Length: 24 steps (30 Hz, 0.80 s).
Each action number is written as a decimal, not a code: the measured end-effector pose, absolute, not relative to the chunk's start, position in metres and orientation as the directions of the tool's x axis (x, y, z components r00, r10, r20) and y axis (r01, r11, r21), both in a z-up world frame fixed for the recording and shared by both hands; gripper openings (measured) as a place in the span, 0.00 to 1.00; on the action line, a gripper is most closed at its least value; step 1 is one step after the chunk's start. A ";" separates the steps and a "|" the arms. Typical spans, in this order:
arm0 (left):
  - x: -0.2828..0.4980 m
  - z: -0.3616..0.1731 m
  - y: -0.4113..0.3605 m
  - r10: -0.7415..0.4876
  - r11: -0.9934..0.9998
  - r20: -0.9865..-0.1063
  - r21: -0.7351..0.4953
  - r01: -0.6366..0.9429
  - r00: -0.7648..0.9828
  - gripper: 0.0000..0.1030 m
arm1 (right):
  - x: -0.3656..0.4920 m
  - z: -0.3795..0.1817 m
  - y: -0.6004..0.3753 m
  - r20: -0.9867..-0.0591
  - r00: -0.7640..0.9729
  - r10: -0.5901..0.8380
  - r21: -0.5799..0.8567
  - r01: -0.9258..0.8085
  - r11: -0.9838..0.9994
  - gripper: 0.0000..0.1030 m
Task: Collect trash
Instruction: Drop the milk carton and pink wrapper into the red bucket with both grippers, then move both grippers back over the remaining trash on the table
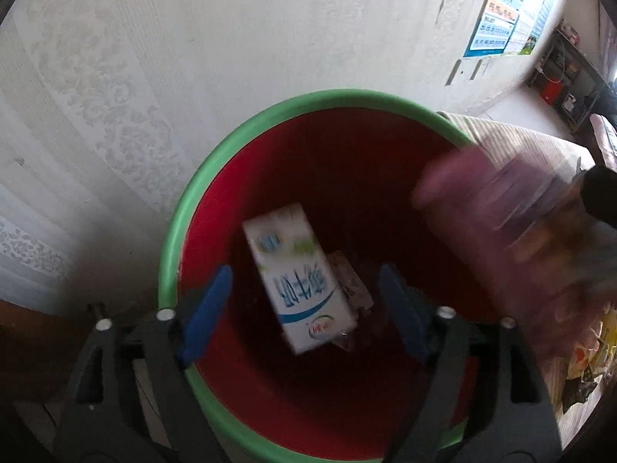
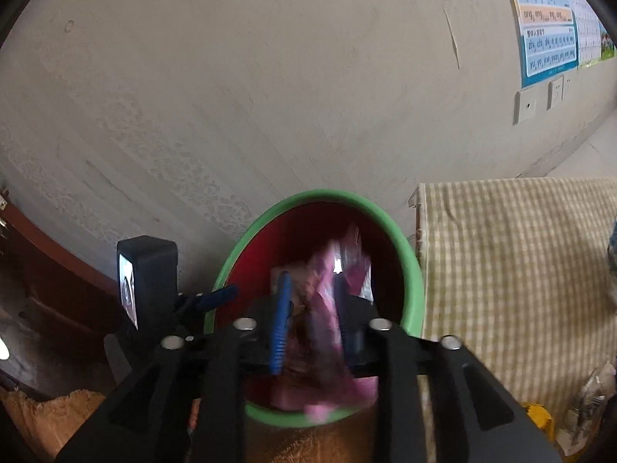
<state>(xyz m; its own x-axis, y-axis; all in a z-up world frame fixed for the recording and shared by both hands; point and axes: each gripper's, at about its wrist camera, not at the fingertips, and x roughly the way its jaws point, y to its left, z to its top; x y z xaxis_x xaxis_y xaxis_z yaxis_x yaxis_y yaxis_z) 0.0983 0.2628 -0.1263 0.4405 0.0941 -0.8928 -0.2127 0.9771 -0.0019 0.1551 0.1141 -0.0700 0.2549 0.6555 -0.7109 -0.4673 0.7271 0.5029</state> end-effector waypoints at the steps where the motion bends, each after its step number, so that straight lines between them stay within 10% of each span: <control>1: 0.099 -0.128 0.265 0.093 0.977 -0.894 -0.004 -0.215 0.439 0.76 | 0.151 -0.070 0.111 -0.710 0.256 0.657 0.506 -0.463 0.728 0.30; 24: 0.117 -0.108 0.221 0.081 0.990 -0.868 0.014 -0.139 0.490 0.77 | 0.119 -0.071 -0.001 -0.730 0.412 0.545 0.511 -0.200 0.836 0.45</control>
<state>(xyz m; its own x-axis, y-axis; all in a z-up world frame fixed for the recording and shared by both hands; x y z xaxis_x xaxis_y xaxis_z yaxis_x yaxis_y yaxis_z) 0.1172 0.2210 -0.1080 0.4904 0.0807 -0.8678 -0.1388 0.9902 0.0136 0.1192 -0.0007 -0.0712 0.4117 0.5451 -0.7303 -0.2004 0.8359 0.5110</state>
